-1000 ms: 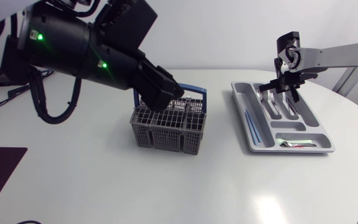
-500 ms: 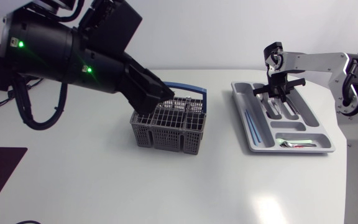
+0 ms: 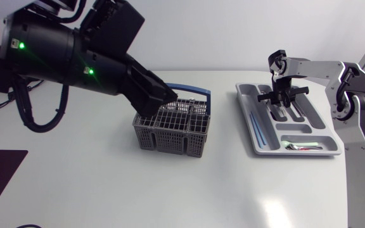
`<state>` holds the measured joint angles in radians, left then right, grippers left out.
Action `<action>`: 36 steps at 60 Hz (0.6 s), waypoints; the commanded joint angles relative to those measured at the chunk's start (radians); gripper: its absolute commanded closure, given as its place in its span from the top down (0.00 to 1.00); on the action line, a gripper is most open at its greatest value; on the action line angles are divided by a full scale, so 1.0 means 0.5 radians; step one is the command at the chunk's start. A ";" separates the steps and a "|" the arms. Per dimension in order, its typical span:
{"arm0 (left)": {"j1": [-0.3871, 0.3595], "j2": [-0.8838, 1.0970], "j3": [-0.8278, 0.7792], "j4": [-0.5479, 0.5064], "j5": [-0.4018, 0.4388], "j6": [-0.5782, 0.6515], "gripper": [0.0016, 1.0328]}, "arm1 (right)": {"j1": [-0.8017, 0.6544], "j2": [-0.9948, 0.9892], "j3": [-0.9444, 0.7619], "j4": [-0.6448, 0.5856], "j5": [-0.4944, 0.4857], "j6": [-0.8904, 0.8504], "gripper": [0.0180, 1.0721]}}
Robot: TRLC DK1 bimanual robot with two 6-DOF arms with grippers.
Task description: Unload the cutlery basket into the drawer organizer.
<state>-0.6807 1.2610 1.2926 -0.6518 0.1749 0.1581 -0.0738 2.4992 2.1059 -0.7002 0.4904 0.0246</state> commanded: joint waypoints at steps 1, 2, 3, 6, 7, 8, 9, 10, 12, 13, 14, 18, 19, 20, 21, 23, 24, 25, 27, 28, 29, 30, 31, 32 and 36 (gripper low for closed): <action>0.005 -0.028 -0.020 0.021 0.009 0.030 0.89 | 0.000 -0.044 -0.052 -0.008 -0.021 0.064 0.36; 0.002 -0.028 -0.017 0.021 0.009 0.030 0.89 | 0.003 -0.068 -0.073 -0.002 -0.033 0.064 0.38; 0.002 -0.028 -0.017 0.021 0.009 0.030 0.89 | 0.003 -0.090 -0.092 0.011 -0.042 0.064 0.39; -0.001 -0.028 -0.014 0.021 0.009 0.030 0.89 | 0.013 -0.148 -0.150 0.038 -0.045 0.064 0.43; -0.001 -0.028 -0.014 0.021 0.009 0.030 0.89 | 0.013 -0.163 -0.165 0.044 -0.045 0.064 0.44; -0.001 -0.028 -0.014 0.021 0.009 0.030 0.89 | 0.019 -0.200 -0.199 0.063 -0.045 0.058 0.45; -0.004 -0.028 -0.014 0.021 0.009 0.030 0.89 | 0.022 -0.225 -0.227 0.078 -0.048 0.052 0.46; -0.004 -0.028 -0.014 0.021 0.009 0.030 0.89 | 0.025 -0.240 -0.242 0.090 -0.048 0.046 0.46; -0.004 -0.028 -0.008 0.021 0.009 0.030 0.89 | 0.034 -0.308 -0.316 0.139 -0.048 0.031 0.48; -0.001 -0.028 -0.008 0.018 0.009 0.030 0.89 | 0.040 -0.338 -0.346 0.158 -0.048 0.024 0.49; -0.001 -0.031 -0.005 0.018 0.009 0.030 0.89 | 0.043 -0.372 -0.380 0.176 -0.048 0.021 0.49; 0.015 -0.043 -0.005 0.012 0.006 0.040 0.89 | 0.071 -0.550 -0.564 0.293 -0.054 -0.022 0.49; 0.015 -0.049 -0.008 0.012 0.006 0.046 0.89 | 0.083 -0.599 -0.613 0.324 -0.063 -0.037 0.50; 0.030 -0.058 -0.008 0.009 0.003 0.064 0.90 | 0.102 -0.676 -0.705 0.376 -0.070 -0.055 0.51; 0.039 -0.061 -0.008 0.003 0.003 0.070 0.90 | 0.114 -0.728 -0.760 0.413 -0.076 -0.071 0.51; 0.070 -0.071 -0.005 -0.016 0.000 0.092 0.90 | 0.141 -0.832 -0.877 0.471 -0.094 -0.098 0.51; 0.079 -0.071 -0.005 -0.019 0.000 0.095 0.90 | 0.160 -0.897 -0.929 0.501 -0.106 -0.111 0.51; 0.104 -0.080 0.001 -0.037 0.000 0.116 0.90 | 0.172 -0.943 -0.984 0.526 -0.116 -0.120 0.51; 0.137 -0.089 0.001 -0.049 0.000 0.141 0.90 | 0.212 -1.071 -1.113 0.597 -0.155 -0.154 0.53; 0.156 -0.095 -0.002 -0.056 0.000 0.153 0.90 | 0.230 -1.127 -1.168 0.627 -0.171 -0.169 0.53; 0.168 -0.098 -0.002 -0.059 0.000 0.159 0.90 | 0.243 -1.164 -1.211 0.652 -0.180 -0.175 0.54; 0.186 -0.104 -0.008 -0.065 0.003 0.172 0.90 | 0.270 -1.234 -1.282 0.682 -0.205 -0.190 0.54; 0.202 -0.107 -0.014 -0.068 0.003 0.178 0.90 | 0.286 -1.283 -1.337 0.713 -0.232 -0.206 0.54; 0.220 -0.114 -0.020 -0.071 0.003 0.190 0.90 | 0.310 -1.335 -1.392 0.741 -0.257 -0.218 0.54; 0.297 -0.138 -0.073 -0.068 0.003 0.245 0.90 | 0.393 -1.532 -1.598 0.836 -0.370 -0.270 0.54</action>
<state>-0.5720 1.2175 1.2922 -0.6792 0.1745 0.2333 0.0803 1.8278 1.4269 -0.3115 0.3405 -0.0685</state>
